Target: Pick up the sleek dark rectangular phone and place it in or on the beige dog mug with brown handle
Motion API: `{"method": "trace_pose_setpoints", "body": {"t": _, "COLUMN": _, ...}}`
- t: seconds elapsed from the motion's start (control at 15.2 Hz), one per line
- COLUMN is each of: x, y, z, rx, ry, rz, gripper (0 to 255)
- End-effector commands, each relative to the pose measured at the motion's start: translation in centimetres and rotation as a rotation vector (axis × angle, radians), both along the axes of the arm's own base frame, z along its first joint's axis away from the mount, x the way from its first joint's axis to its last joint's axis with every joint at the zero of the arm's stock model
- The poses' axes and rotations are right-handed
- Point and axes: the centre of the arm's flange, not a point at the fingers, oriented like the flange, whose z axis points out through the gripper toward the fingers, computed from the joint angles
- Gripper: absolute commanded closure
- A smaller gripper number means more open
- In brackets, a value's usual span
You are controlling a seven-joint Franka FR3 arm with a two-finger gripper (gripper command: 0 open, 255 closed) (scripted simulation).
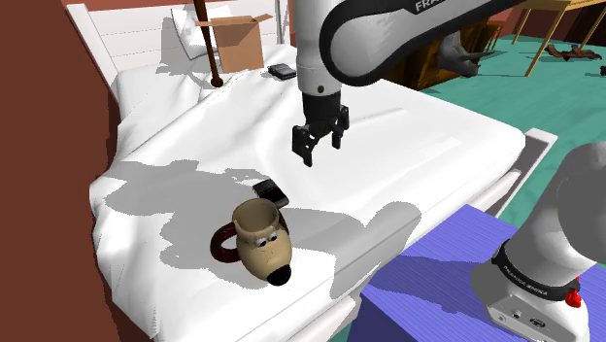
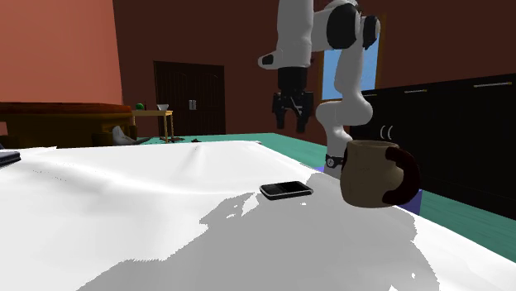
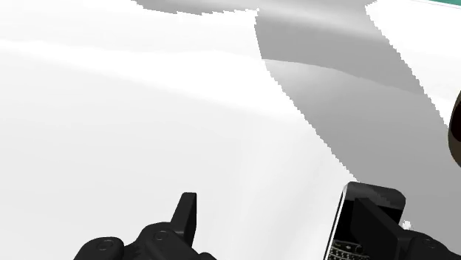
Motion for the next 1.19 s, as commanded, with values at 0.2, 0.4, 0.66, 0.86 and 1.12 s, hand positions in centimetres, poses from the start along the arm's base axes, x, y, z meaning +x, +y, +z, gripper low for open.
{"method": "trace_pose_setpoints", "body": {"t": 0.2, "x": 3.2, "y": 4.7, "z": -3.4, "rx": -0.003, "ry": -0.015, "rz": 0.003, "gripper": 0}}
{"method": "trace_pose_setpoints", "body": {"t": 0.4, "x": 5.2, "y": 7.5, "z": -5.3, "rx": -0.006, "ry": -0.024, "rz": 0.005, "gripper": 0}}
{"method": "trace_pose_setpoints", "body": {"t": 0.66, "x": 7.7, "y": 10.8, "z": -7.6, "rx": -0.009, "ry": -0.035, "rz": 0.007, "gripper": 0}}
{"method": "trace_pose_setpoints", "body": {"t": 0.86, "x": 7.7, "y": 10.7, "z": -9.2, "rx": -0.009, "ry": -0.035, "rz": 0.007, "gripper": 0}}
{"method": "trace_pose_setpoints", "body": {"t": 1.12, "x": 7.8, "y": 10.6, "z": -11.3, "rx": -0.009, "ry": -0.035, "rz": 0.007, "gripper": 0}}
